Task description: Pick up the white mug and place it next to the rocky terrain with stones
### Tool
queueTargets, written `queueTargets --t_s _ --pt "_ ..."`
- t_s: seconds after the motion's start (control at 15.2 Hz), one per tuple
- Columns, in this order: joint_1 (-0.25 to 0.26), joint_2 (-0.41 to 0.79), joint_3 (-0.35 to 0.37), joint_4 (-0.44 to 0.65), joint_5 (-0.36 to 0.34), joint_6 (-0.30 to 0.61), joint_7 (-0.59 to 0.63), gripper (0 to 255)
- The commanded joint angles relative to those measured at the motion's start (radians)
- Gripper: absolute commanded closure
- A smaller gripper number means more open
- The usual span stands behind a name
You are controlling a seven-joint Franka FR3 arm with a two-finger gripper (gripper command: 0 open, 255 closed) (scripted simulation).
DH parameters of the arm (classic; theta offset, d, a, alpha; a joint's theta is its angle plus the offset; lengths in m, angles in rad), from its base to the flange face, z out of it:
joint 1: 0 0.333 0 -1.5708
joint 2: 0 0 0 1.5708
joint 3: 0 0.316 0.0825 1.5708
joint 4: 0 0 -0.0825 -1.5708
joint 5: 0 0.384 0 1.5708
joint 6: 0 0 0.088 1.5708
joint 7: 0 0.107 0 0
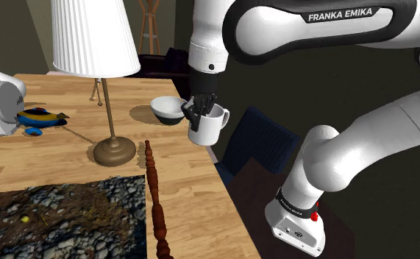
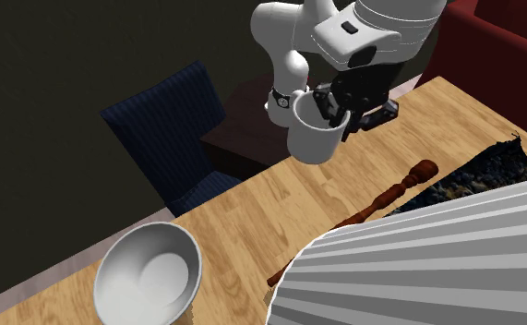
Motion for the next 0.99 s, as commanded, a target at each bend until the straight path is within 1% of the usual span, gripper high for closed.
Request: queueTargets --t_s 0.0,0.46,0.92 --pt "0.027 -0.051 0.024 -0.025 0.026 -0.022 0.035 255" --pt "0.125 -0.190 0.122 -0.079 0.125 -0.092 0.172 255" --pt "0.218 -0.274 0.239 -0.074 0.230 -0.155 0.330 255"
